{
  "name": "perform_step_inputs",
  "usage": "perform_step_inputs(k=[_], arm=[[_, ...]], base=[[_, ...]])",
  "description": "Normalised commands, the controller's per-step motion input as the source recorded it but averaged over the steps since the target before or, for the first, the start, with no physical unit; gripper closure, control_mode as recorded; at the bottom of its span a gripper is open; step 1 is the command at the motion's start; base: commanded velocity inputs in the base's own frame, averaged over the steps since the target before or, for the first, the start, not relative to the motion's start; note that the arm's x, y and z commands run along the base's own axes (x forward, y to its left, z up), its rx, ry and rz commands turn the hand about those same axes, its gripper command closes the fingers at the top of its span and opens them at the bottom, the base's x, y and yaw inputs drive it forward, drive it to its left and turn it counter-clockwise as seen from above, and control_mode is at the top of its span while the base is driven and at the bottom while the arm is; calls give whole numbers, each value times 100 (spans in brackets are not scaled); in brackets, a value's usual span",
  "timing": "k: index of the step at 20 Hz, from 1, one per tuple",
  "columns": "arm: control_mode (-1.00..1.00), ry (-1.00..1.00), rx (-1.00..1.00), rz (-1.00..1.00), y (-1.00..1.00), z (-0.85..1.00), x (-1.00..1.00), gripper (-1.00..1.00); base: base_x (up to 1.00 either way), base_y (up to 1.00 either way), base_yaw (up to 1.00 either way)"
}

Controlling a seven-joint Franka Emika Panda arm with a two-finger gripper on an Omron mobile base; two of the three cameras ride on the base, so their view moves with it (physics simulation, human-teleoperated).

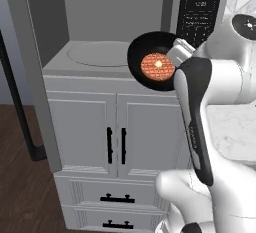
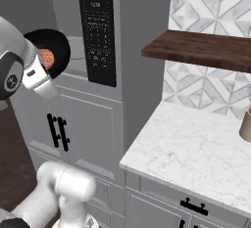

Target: Open the microwave, place the bowl with waffle inside the microwave, then close the microwave door and turn it on.

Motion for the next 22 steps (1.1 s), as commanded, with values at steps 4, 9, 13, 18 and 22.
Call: perform_step_inputs(k=[4, 9, 13, 18, 22], arm=[[-100, 0, 0, -10, 52, 40, 56, 100], [-100, 0, 0, -10, 33, -1, 70, 100], [-100, 0, 0, -8, 6, -12, 65, 100], [-100, 0, 0, -5, 18, -17, 71, 100], [-100, 0, 0, 0, 41, -30, 66, 100]], base=[[0, 0, 0], [0, 0, 0], [0, 0, 0], [0, 0, 0], [0, 0, 0]])
